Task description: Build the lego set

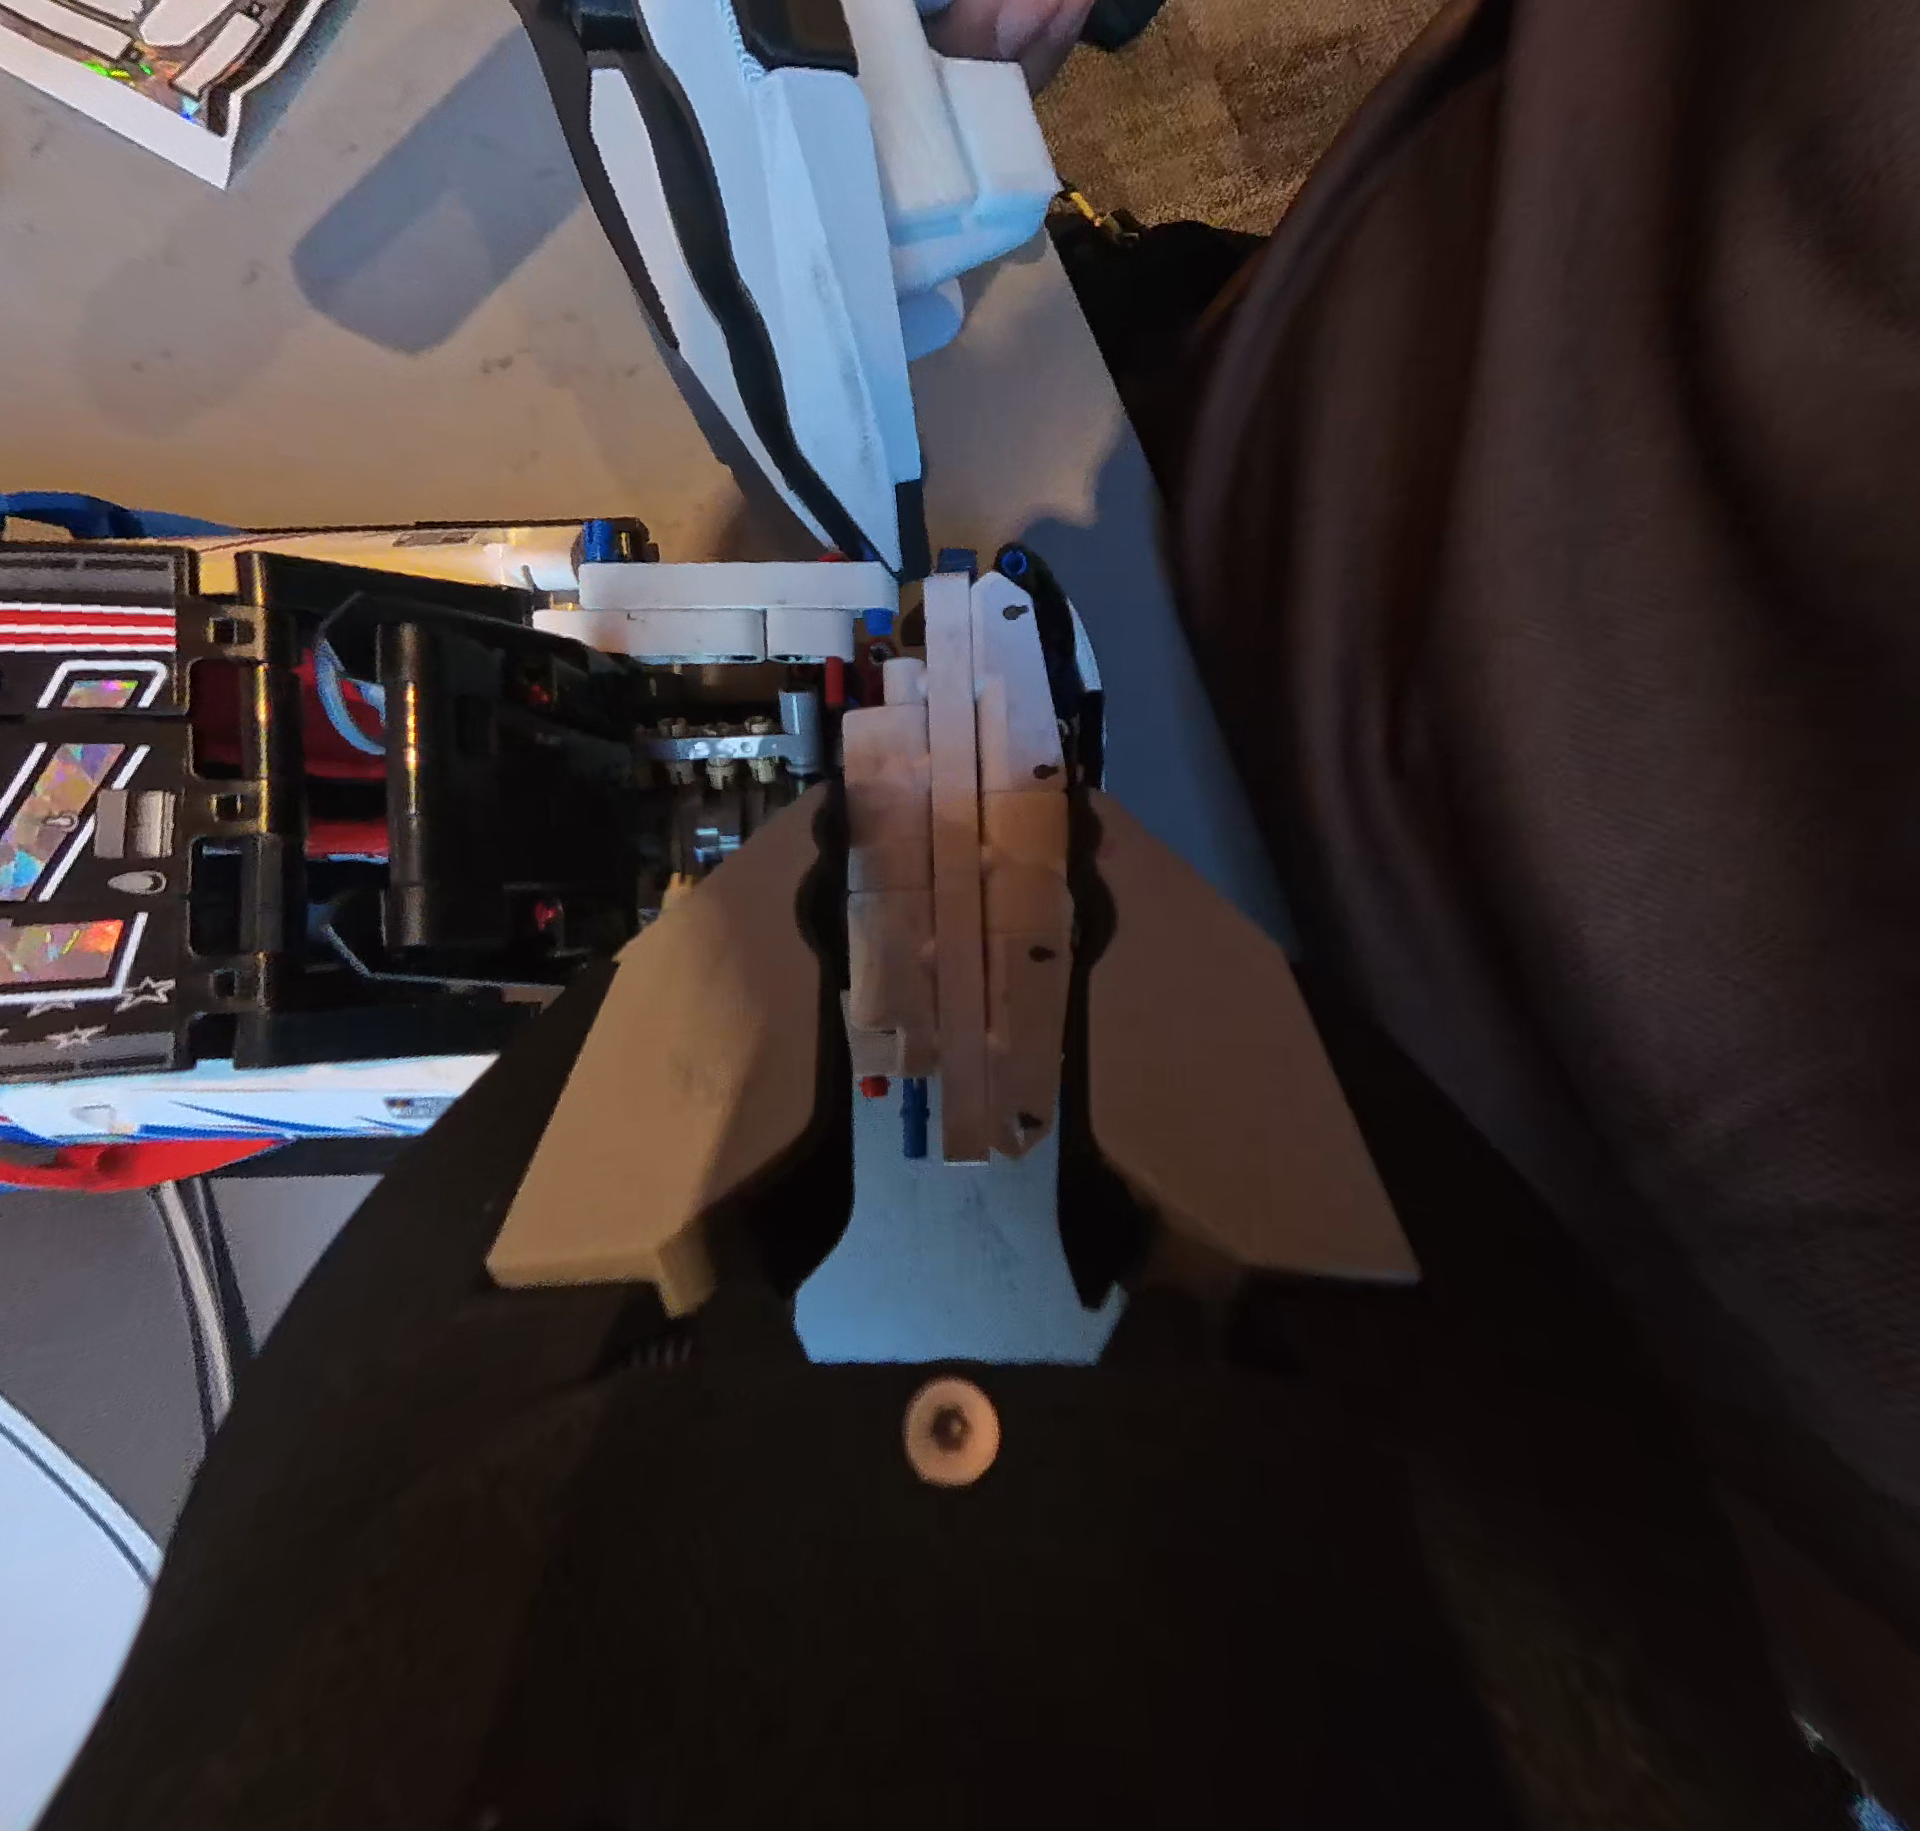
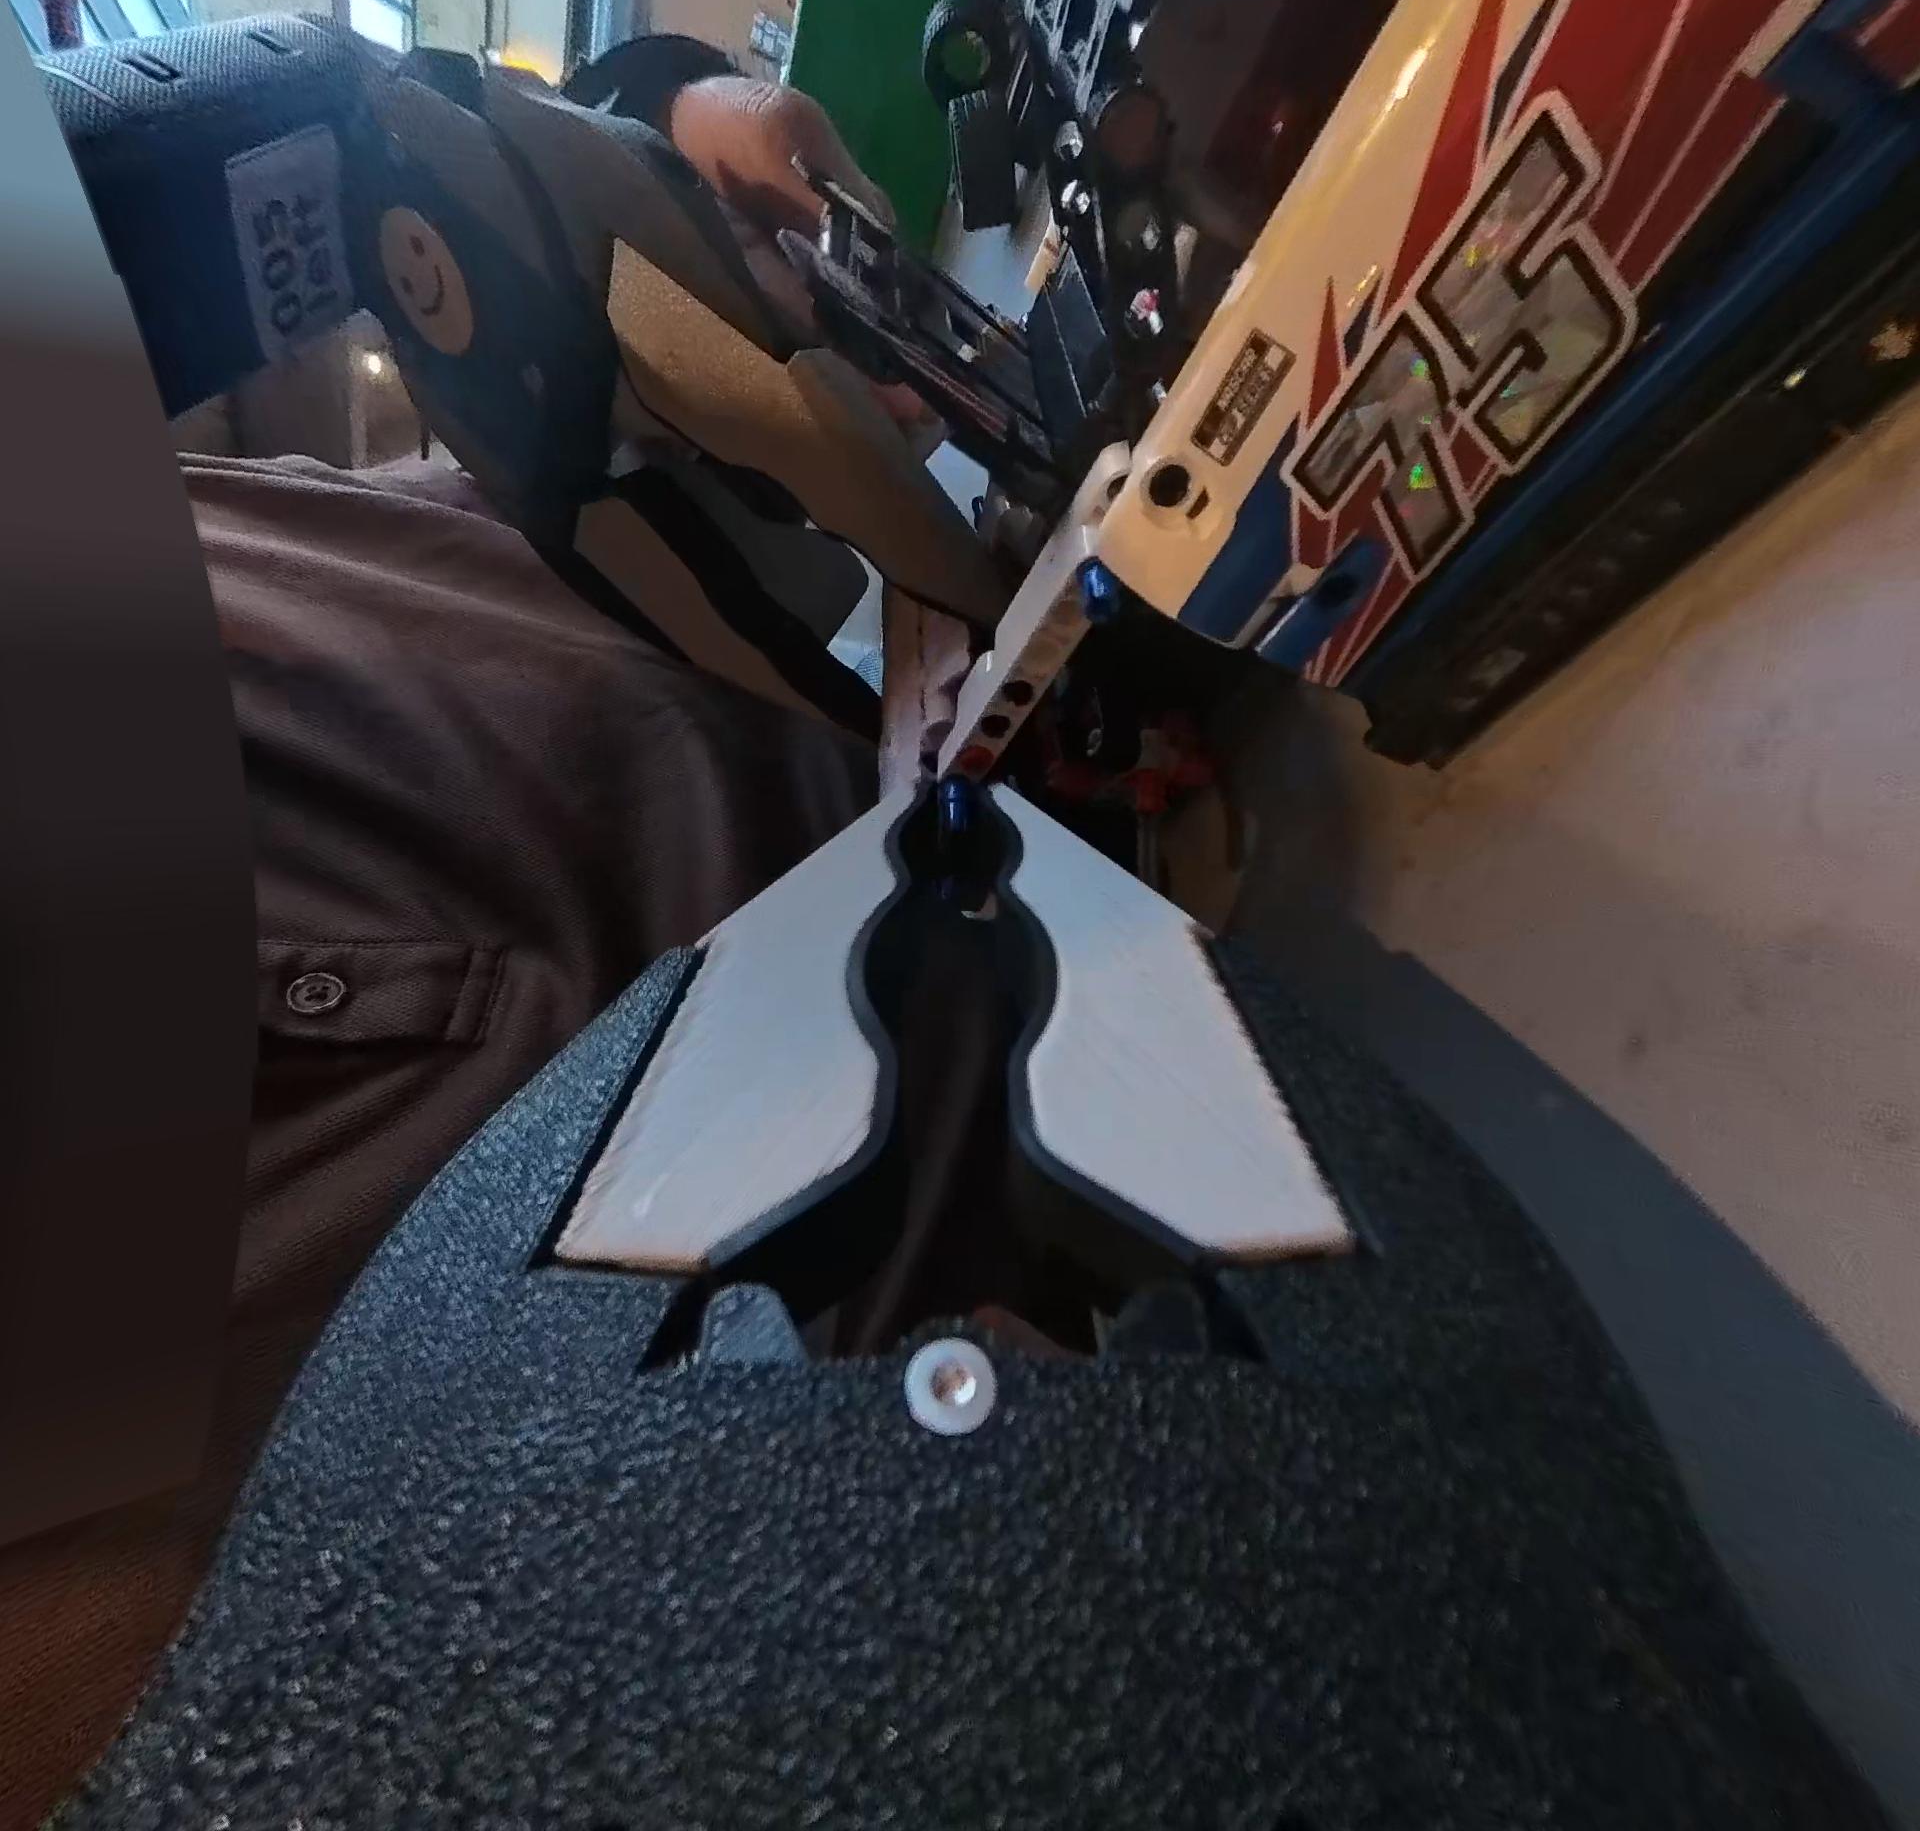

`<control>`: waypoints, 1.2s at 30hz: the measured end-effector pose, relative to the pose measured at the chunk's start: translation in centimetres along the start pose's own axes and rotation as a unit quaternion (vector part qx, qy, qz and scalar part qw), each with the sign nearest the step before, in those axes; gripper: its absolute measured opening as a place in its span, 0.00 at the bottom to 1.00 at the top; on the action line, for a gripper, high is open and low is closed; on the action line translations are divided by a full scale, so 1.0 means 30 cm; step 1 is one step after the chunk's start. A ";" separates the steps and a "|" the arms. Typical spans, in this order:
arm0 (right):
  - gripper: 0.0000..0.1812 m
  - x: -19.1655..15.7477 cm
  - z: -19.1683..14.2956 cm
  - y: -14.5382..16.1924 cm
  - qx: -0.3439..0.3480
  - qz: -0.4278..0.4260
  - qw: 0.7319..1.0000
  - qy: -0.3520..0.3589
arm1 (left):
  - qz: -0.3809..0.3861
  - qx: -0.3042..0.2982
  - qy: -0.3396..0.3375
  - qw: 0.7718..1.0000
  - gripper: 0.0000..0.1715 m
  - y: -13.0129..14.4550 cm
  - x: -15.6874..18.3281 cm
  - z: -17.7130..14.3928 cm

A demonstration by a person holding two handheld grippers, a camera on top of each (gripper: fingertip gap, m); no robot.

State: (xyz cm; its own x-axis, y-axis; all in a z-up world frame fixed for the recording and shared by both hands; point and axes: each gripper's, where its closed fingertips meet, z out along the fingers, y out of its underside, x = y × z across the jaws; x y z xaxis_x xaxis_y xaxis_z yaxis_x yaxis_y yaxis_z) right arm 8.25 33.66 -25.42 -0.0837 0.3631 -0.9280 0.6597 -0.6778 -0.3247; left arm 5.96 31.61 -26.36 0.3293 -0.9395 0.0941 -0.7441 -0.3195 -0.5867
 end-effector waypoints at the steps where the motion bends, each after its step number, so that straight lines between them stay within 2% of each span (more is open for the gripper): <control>1: 0.03 0.001 0.001 0.001 -0.002 0.000 1.000 0.000 | 0.001 -0.001 -0.003 1.000 0.23 0.002 0.000 -0.002; 10: 0.04 0.001 0.001 0.001 -0.007 -0.004 1.000 0.007 | 0.041 -0.020 -0.012 0.999 0.23 -0.011 -0.008 -0.005; 20: 0.04 0.001 -0.002 -0.003 -0.023 -0.010 1.000 0.008 | 0.011 -0.011 0.078 0.997 0.23 -0.017 -0.014 -0.008; 25: 0.06 0.002 0.002 0.001 -0.042 0.002 0.999 0.002 | 0.019 -0.041 0.100 0.994 0.23 -0.002 0.000 0.013; 32: 0.09 0.015 -0.039 -0.020 -0.032 0.021 0.999 0.000 | 0.024 -0.045 0.087 0.995 0.23 0.001 -0.005 0.013; 36: 0.05 0.002 -0.017 -0.005 -0.046 0.020 0.999 -0.009 | 0.029 -0.060 0.054 0.996 0.24 0.008 -0.014 0.003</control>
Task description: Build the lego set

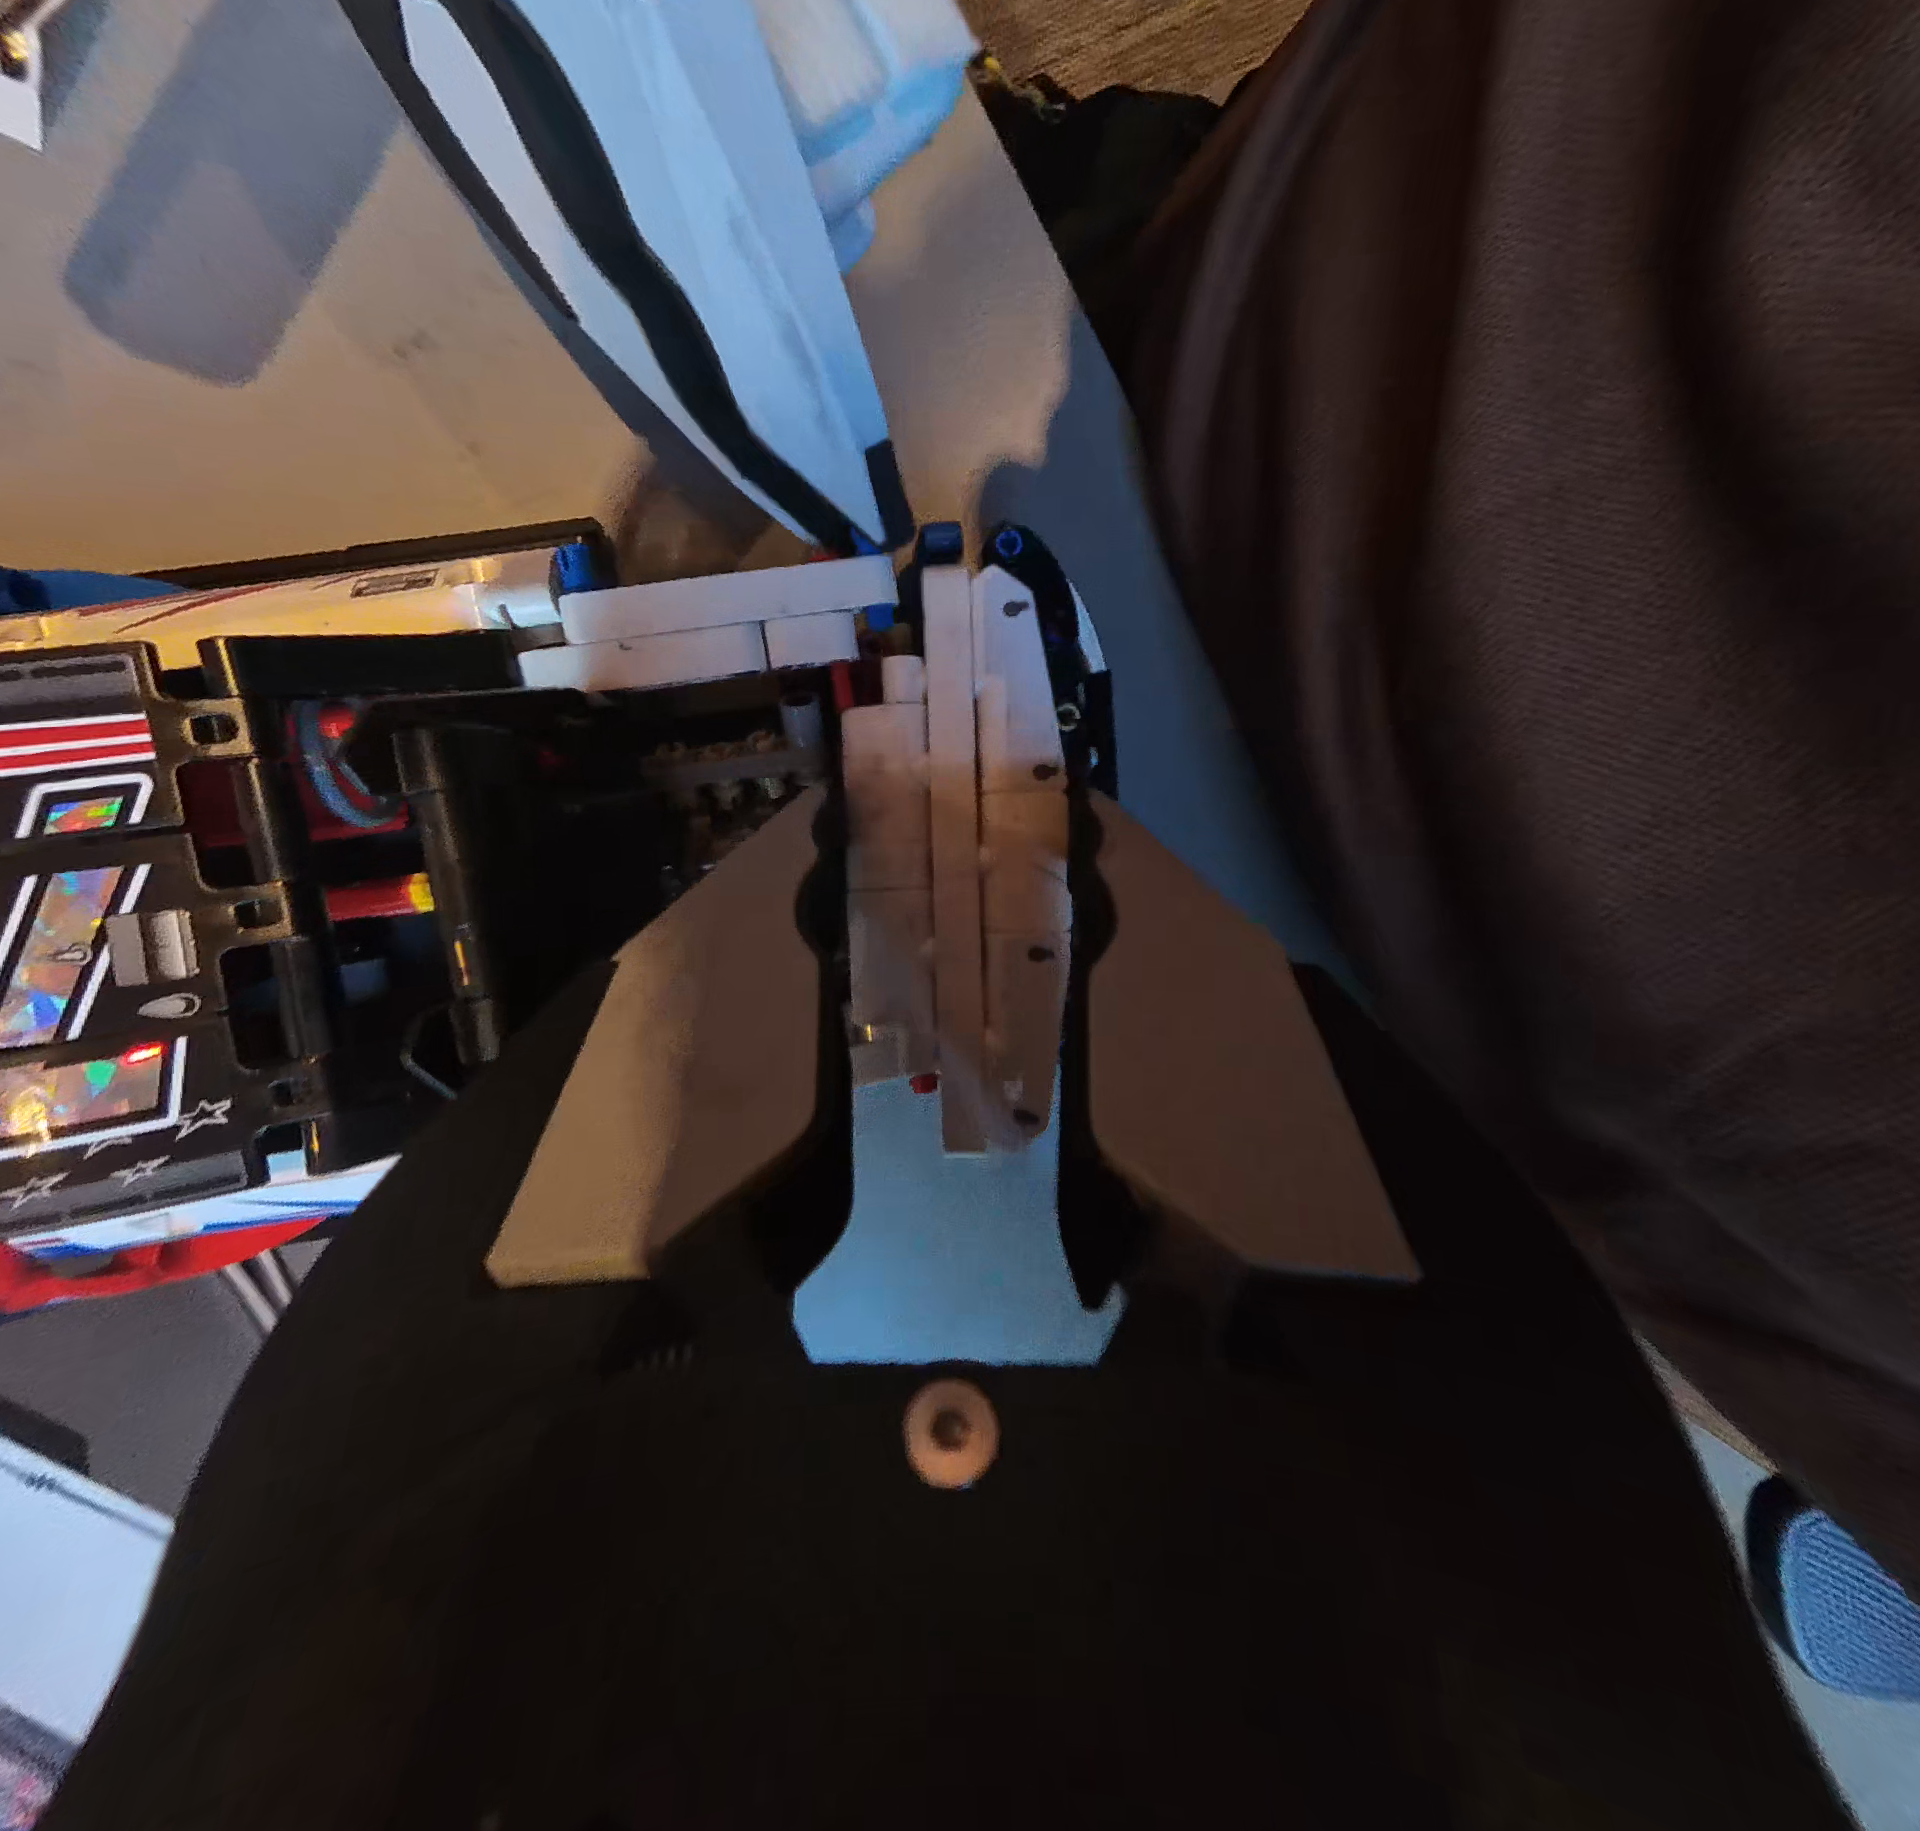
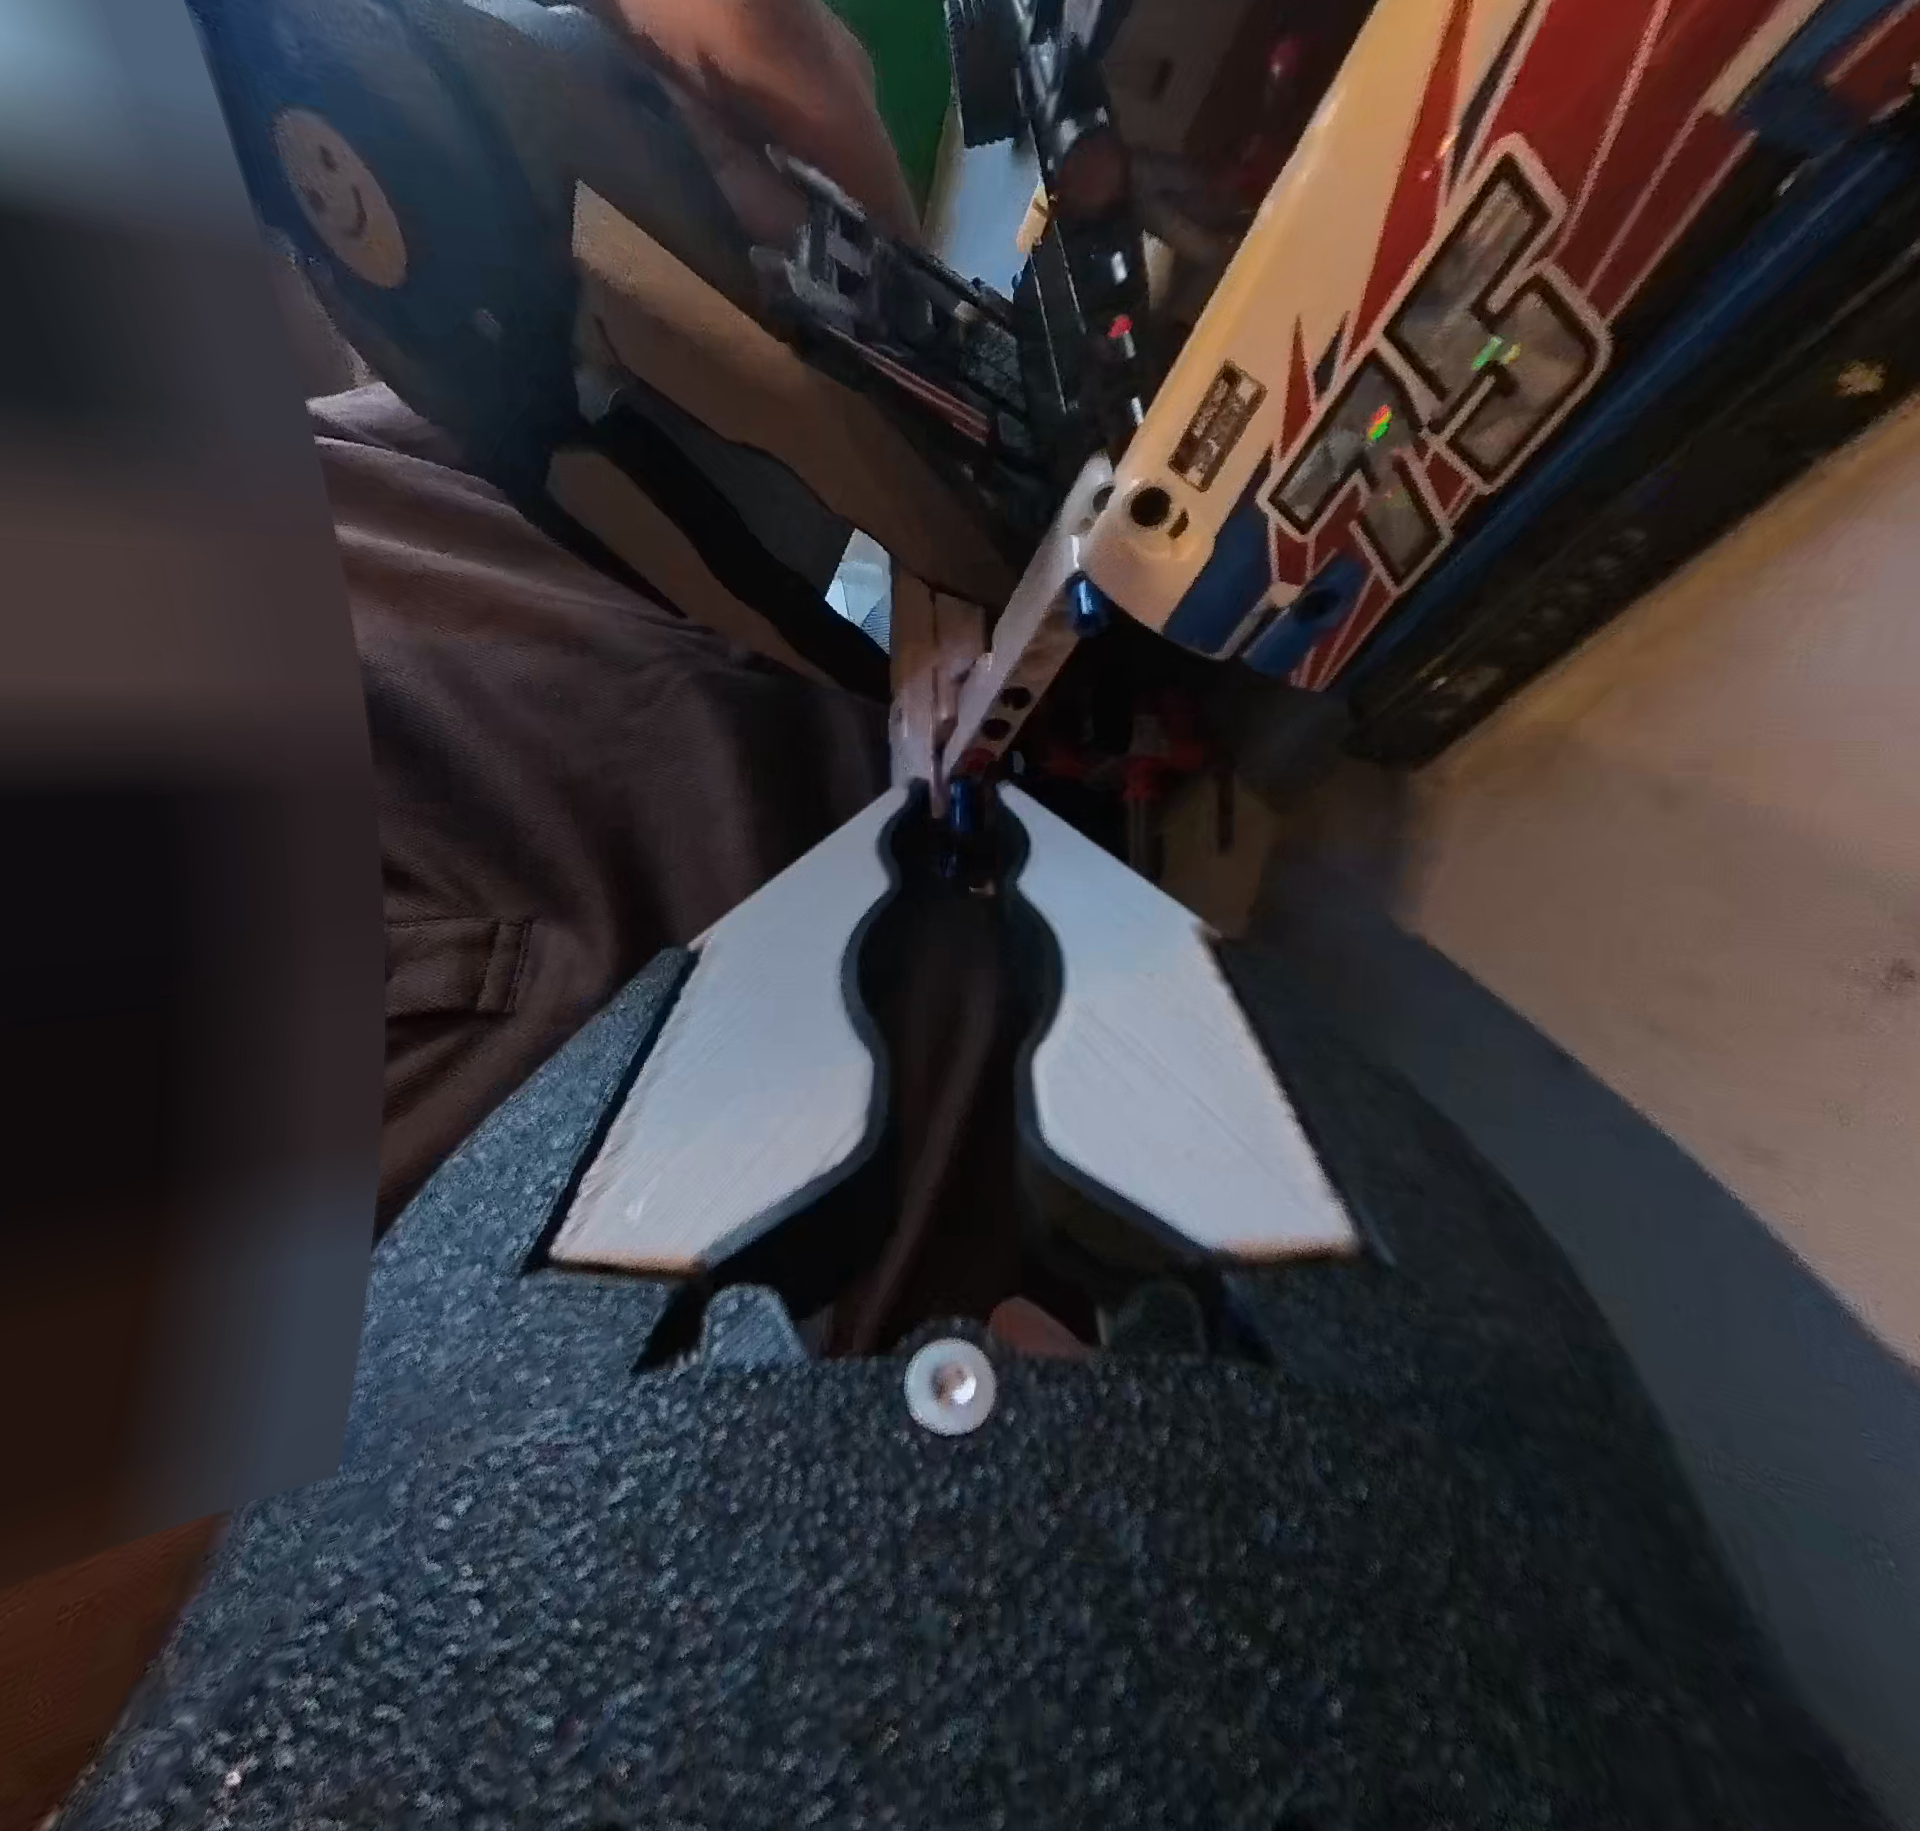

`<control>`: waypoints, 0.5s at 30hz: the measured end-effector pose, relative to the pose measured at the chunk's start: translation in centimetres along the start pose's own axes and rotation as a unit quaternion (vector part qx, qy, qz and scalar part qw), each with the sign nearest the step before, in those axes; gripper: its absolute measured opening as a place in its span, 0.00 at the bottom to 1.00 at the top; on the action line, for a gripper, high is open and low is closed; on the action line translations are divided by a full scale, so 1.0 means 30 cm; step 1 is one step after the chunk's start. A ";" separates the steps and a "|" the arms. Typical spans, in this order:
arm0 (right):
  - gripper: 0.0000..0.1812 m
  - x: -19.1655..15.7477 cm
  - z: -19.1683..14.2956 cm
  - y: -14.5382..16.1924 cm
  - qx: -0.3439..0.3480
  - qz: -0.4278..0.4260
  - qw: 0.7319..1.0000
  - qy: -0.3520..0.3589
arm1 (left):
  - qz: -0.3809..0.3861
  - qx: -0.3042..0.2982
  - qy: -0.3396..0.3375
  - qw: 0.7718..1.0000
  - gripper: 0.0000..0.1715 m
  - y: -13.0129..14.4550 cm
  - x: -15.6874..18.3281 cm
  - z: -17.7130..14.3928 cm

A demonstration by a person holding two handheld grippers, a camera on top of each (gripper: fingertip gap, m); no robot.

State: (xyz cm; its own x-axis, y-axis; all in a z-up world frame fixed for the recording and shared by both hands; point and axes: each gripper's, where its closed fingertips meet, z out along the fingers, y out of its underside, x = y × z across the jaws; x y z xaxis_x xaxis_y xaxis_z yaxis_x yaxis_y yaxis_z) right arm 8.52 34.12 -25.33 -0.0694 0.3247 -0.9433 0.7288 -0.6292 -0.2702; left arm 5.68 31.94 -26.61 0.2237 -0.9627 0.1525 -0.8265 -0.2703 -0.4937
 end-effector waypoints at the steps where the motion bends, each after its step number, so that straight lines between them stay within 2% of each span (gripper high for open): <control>1: 0.04 0.001 0.004 0.000 -0.002 -0.001 1.000 0.002 | 0.001 -0.003 -0.006 1.000 0.24 0.000 -0.001 -0.001; 7: 0.03 0.002 0.004 0.001 -0.003 0.000 1.000 0.011 | 0.016 -0.008 -0.040 0.999 0.23 -0.007 -0.016 -0.006; 15: 0.03 0.005 -0.002 0.000 0.012 0.017 1.000 -0.008 | 0.002 0.011 -0.045 0.999 0.23 -0.028 -0.018 0.004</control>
State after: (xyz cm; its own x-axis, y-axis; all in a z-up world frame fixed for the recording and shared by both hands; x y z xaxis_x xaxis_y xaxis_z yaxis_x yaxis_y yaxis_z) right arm 8.54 34.19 -25.46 -0.0561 0.2908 -0.9551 0.7141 -0.6569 -0.2419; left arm 6.30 32.70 -26.38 0.2667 -0.9609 0.0739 -0.8157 -0.2659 -0.5137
